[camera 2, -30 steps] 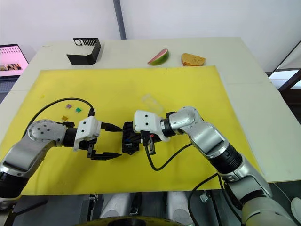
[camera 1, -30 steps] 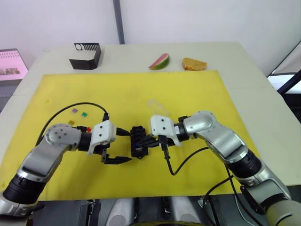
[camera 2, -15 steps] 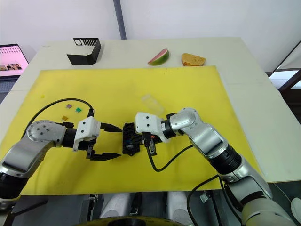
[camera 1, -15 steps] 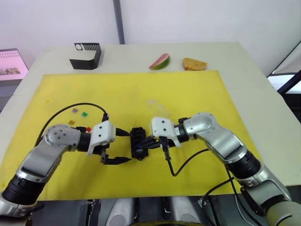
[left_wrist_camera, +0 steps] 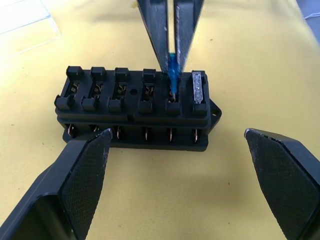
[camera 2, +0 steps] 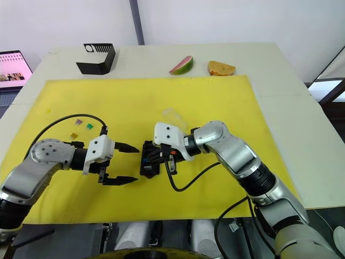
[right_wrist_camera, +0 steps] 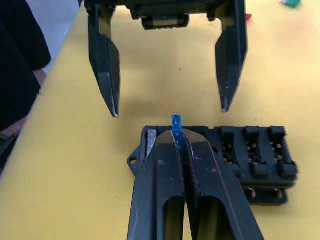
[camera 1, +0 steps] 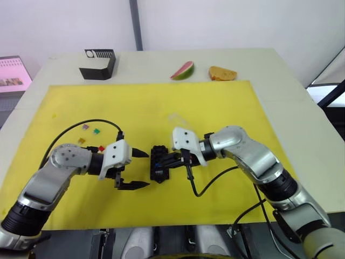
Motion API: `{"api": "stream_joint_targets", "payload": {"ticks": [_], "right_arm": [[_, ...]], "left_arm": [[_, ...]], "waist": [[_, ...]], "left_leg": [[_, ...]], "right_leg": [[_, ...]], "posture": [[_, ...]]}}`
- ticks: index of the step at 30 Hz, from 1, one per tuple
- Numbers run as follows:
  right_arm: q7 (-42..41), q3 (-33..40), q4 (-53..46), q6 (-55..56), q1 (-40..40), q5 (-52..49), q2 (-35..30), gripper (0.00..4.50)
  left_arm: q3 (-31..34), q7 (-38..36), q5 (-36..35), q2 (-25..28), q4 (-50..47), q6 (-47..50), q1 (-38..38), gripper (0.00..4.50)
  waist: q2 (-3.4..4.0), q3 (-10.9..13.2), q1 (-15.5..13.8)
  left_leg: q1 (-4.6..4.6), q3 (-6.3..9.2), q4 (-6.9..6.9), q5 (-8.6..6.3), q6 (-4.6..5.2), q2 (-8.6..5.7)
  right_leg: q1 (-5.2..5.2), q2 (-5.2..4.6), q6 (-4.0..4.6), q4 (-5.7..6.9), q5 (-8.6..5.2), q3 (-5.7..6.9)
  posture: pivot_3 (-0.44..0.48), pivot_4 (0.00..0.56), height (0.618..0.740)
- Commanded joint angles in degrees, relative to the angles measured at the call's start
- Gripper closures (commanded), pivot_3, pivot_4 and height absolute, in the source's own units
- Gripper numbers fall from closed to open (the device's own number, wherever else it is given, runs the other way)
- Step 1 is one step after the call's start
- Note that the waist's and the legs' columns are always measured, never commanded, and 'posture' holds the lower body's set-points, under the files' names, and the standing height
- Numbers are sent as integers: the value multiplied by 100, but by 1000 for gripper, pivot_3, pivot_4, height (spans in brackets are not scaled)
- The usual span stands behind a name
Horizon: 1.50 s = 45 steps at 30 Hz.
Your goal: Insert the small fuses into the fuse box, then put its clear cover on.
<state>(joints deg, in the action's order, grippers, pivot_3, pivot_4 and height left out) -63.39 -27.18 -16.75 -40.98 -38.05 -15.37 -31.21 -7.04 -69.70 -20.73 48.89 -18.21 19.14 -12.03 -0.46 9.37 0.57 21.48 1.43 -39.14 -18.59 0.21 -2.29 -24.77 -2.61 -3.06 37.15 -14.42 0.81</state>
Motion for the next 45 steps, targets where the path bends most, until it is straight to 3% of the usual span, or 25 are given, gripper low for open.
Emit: {"api": "stream_joint_targets", "payload": {"ticks": [1, 25, 45], "right_arm": [[-46, -55, -67, 695, -18, 253, -42, 4442], [244, -207, -607, -911, -416, -93, 113, 4442], [362, -407, -621, -967, -598, 46, -51, 4442]], "left_arm": [[218, 0, -83, 61, -139, -90, -25, 0], [219, 39, -141, 88, -233, -45, 40, 0], [212, 73, -186, 110, -286, -36, 71, 0]], "waist": [[0, 0, 6], [1, 0, 11], [1, 0, 9]], "left_leg": [[0, 0, 0, 0, 0, 0], [1, 0, 2, 0, 0, 0], [1, 0, 2, 0, 0, 0]], "right_leg": [[0, 0, 0, 0, 0, 0], [-2, 0, 1, 0, 0, 0], [-3, 0, 1, -1, 0, 0]], "posture": [[0, 150, 740], [0, 150, 740], [0, 150, 740]]}}
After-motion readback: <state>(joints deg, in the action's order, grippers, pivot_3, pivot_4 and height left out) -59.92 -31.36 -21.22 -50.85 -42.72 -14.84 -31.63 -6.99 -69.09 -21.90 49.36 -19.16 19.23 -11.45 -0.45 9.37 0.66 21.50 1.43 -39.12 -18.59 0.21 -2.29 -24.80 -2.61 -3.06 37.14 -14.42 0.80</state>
